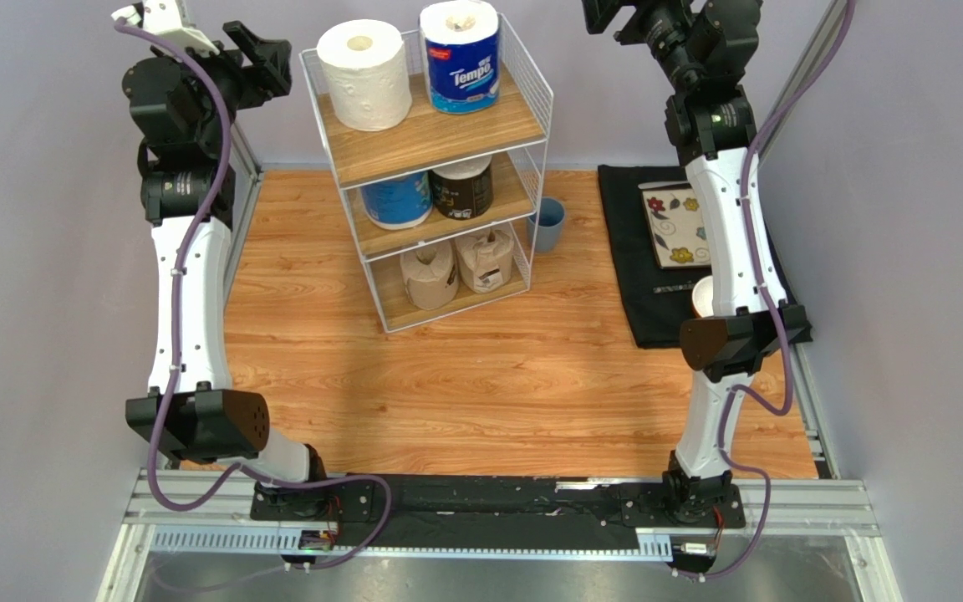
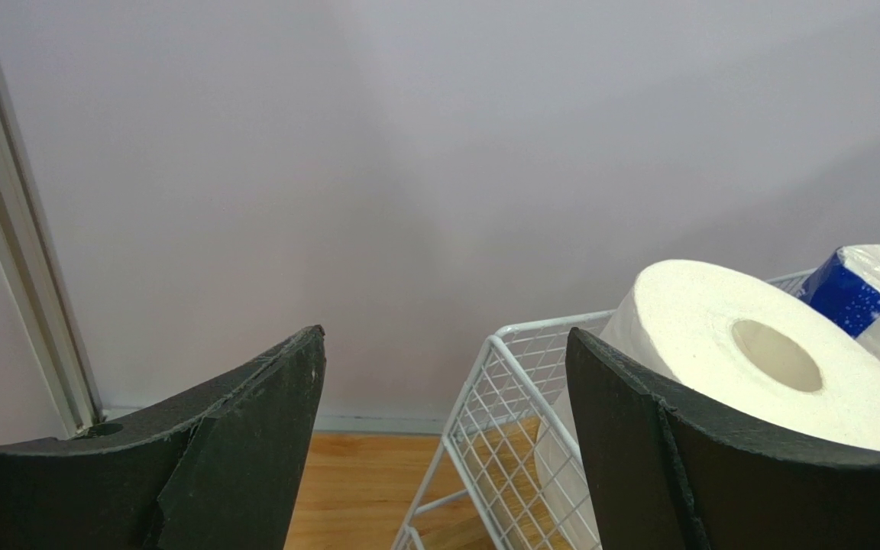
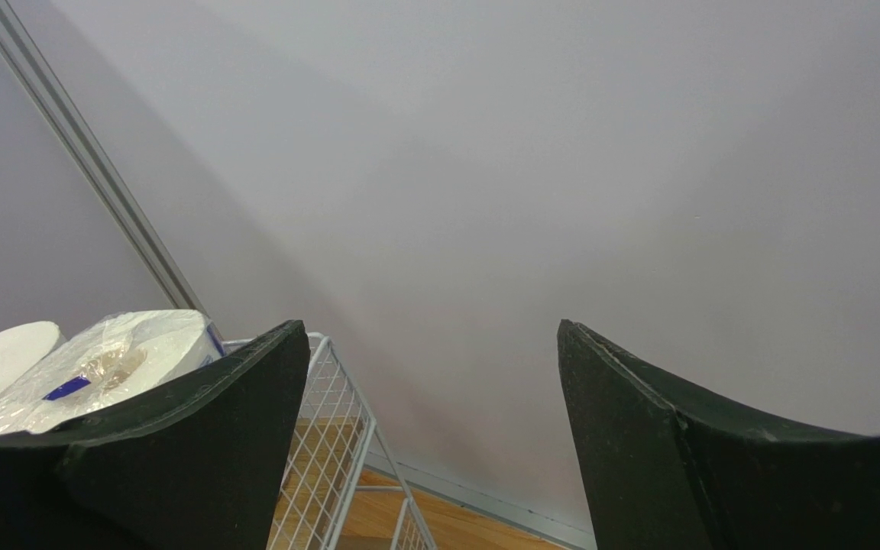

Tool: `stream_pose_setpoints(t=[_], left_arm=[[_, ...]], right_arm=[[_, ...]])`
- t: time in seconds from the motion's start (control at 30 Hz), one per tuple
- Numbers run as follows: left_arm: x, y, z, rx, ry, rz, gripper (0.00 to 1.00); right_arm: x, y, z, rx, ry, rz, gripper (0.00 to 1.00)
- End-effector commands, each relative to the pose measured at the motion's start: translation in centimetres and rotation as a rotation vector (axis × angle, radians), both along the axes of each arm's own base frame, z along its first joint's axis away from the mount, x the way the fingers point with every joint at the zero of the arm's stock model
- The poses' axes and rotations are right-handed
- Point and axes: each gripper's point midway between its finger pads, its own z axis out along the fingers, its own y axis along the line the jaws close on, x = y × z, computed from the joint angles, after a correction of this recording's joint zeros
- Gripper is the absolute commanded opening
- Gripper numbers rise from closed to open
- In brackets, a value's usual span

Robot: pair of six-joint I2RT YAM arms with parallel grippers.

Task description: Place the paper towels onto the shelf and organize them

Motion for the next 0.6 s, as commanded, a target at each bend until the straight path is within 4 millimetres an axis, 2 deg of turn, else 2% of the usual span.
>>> stream_pose_setpoints(t=[0.0,0.2,0.57], left_arm=[[0.1,-0.9,2.0,0.052,-0.061,-0.008,0.85],[0.4,-1.1,1.8,0.060,-0.055,-0.001,0.85],[0.4,-1.0,1.5,0.070,-0.052,0.005,0.85]], right_arm=[[-1.4,1.6,2.2,0.020,-0.063,0.047,0.84],[-1.3,3.4,1.5,0.026,-0.037,0.043,0.84],[-0.7,5.4,0.0,0.050,0.017,-0.041,0.83]])
